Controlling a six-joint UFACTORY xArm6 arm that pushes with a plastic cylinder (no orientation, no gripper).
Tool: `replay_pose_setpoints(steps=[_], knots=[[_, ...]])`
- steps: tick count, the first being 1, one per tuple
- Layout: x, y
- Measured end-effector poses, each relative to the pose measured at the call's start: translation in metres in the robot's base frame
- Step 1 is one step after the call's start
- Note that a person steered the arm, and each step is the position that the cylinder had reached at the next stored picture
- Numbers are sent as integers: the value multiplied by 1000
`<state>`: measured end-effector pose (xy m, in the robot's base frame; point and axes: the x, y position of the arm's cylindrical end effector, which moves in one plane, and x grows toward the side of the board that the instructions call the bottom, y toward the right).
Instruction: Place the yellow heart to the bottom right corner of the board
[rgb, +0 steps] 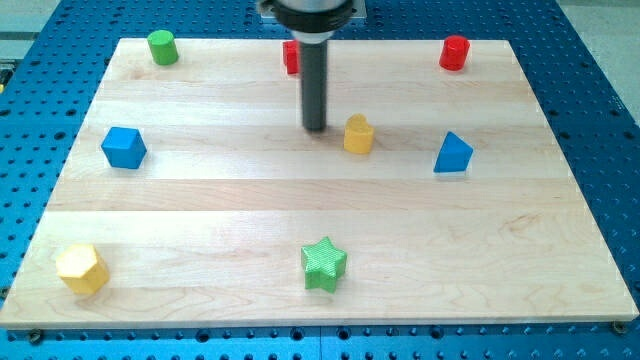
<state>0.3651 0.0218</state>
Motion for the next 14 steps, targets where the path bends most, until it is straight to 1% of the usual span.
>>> replay_pose_setpoints(steps=[1, 2, 3, 4, 5, 6, 7, 8, 9, 10, 12, 13, 14], knots=[[70, 23], [173, 53], [132, -13], [57, -12], [25, 20], [94, 93], [183, 134], [151, 106], [196, 94], [212, 111], [215, 172], [203, 151], [146, 107]])
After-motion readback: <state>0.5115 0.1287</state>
